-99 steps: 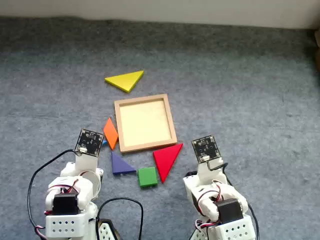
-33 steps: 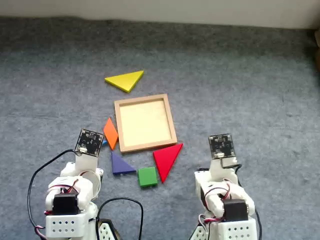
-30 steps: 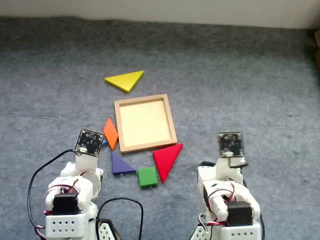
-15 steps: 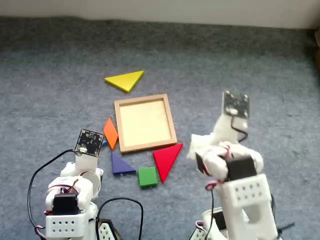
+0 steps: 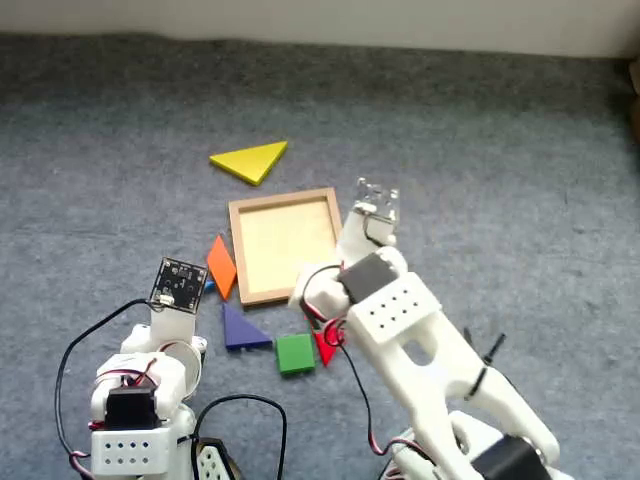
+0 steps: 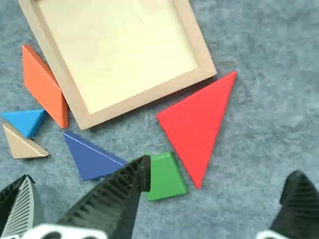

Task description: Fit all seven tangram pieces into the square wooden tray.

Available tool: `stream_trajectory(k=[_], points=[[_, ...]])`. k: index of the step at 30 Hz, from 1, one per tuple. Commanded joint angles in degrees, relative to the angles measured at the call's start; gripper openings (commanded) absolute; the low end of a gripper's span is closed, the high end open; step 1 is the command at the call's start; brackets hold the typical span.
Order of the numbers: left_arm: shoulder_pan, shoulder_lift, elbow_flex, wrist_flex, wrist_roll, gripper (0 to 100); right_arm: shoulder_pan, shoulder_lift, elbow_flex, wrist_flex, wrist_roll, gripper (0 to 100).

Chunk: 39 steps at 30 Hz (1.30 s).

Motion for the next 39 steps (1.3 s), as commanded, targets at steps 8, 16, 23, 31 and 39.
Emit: stream_trajectory(k=[8,16,23,31,39], points=[[0.3,-0.3,1.1,0.3,-0.2,1,-1.9,13.8,-3.4,-10.1,-2.1,40.2],[0.3,-0.3,1.1,0.3,-0.2,1,-1.6,19.5,-3.5,-14.9,-2.1,40.2],[0.3,-0.3,1.1,0.3,-0.2,1,-1.5,20.0,-3.5,-16.7,-3.8,40.2],[0.3,-0.3,1.1,0.3,-0.2,1,1.6,20.0,-3.3,-16.7,-3.8,40.2],[0.3,-0.3,1.1,0.3,-0.2,1,1.5,20.5,-2.9,-16.7,-3.7,40.2]])
